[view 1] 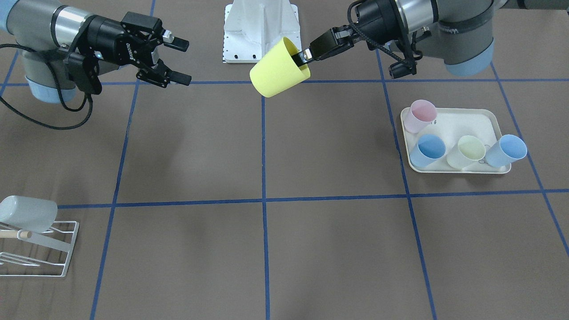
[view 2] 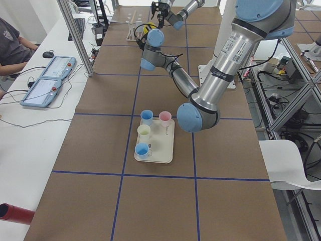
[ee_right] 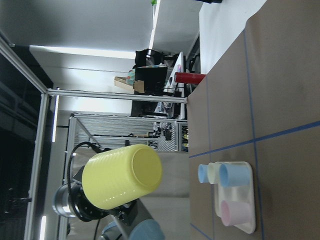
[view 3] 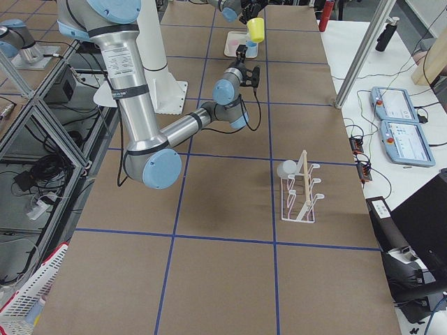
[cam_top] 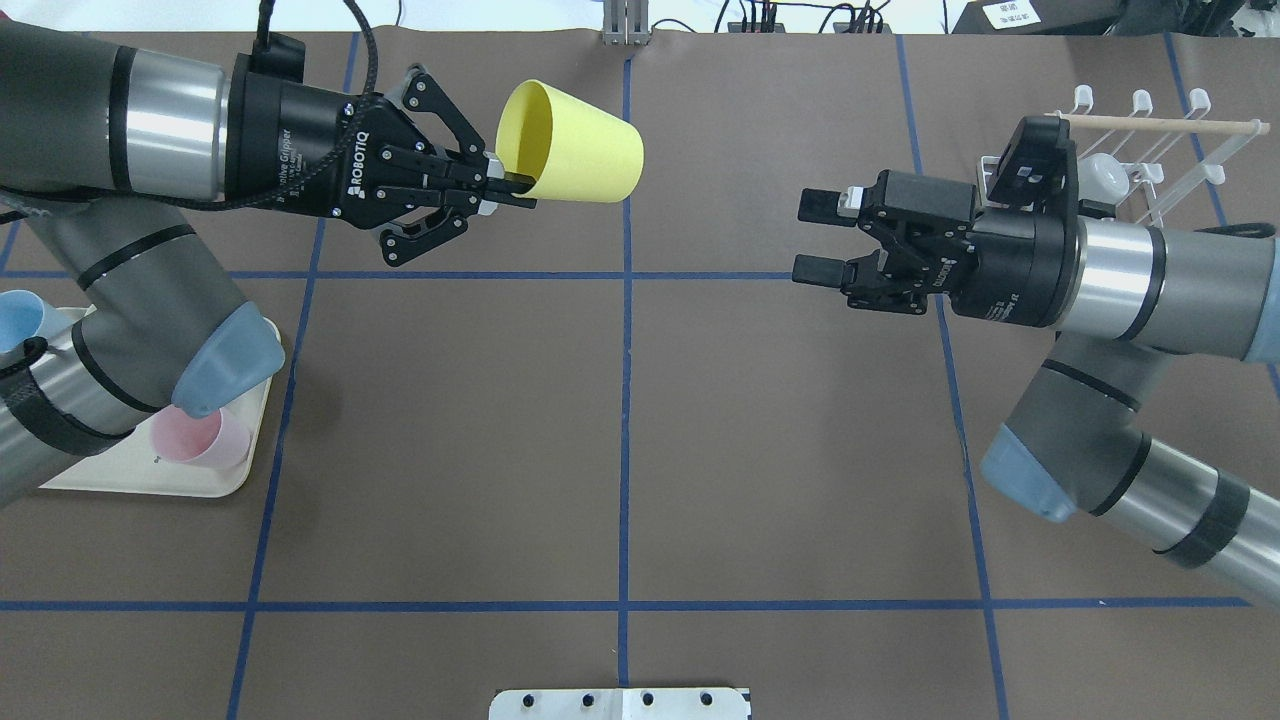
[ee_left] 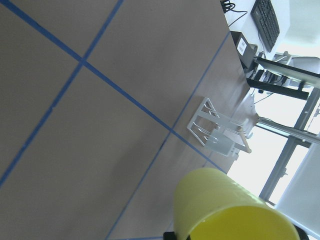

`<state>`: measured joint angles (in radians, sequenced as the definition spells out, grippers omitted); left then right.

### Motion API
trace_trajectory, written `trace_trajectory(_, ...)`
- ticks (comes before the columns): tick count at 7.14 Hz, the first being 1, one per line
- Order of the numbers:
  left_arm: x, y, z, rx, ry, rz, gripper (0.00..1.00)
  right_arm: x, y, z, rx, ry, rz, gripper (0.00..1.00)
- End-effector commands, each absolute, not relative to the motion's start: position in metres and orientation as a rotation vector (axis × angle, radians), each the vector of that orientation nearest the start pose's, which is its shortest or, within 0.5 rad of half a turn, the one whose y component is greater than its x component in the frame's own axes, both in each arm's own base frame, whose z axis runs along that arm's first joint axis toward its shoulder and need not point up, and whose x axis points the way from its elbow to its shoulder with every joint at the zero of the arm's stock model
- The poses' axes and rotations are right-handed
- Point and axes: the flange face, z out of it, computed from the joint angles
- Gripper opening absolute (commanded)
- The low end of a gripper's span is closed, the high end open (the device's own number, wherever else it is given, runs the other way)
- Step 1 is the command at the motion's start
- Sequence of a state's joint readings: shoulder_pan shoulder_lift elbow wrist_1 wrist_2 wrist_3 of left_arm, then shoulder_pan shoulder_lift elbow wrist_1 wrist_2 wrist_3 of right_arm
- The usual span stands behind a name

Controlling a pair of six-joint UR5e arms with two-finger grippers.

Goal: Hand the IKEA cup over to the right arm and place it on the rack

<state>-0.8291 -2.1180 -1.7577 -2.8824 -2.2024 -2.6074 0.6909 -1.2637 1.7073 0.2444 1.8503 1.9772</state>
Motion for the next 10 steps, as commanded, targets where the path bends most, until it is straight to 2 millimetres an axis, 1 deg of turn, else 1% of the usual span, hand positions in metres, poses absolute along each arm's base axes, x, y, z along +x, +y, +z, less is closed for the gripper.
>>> trace_trajectory(1, 0.32, -0.422, 0.132, -0.864, 2.044, -0.639, 0.0, -0.334, -0.364, 0.241, 0.104, -2.461, 0.299, 0.98)
trace_trajectory(2, 0.322, -0.414, 0.131, -0.913, 2.055, -0.613, 0.0, -0.339, -0.362, 0.224, 0.098, -2.509, 0.29, 0.98)
trace_trajectory(3, 0.319, -0.408, 0.131, -0.992, 2.057, -0.607, 0.0, -0.343, -0.366, 0.211, 0.105, -2.537, 0.288, 0.98)
trace_trajectory(4, 0.328, -0.398, 0.129, -1.021, 2.046, -0.584, 0.0, -0.349, -0.371, 0.203, 0.11, -2.547, 0.294, 0.98)
trace_trajectory(5, 0.328, -0.394, 0.128, -1.028, 2.047, -0.577, 0.0, -0.359, -0.377, 0.197, 0.113, -2.548, 0.295, 0.98)
trace_trajectory(6, 0.334, -0.39, 0.125, -1.04, 2.042, -0.564, 0.0, -0.362, -0.38, 0.196, 0.115, -2.548, 0.301, 0.98)
trace_trajectory(7, 0.336, -0.387, 0.118, -1.046, 2.049, -0.549, 0.0, -0.362, -0.38, 0.194, 0.114, -2.552, 0.303, 0.98)
trace_trajectory(8, 0.336, -0.387, 0.119, -1.046, 2.048, -0.55, 0.0, -0.362, -0.38, 0.189, 0.118, -2.562, 0.3, 0.98)
trace_trajectory(10, 0.336, -0.387, 0.119, -1.048, 2.046, -0.548, 0.0, -0.362, -0.381, 0.188, 0.119, -2.566, 0.305, 0.96)
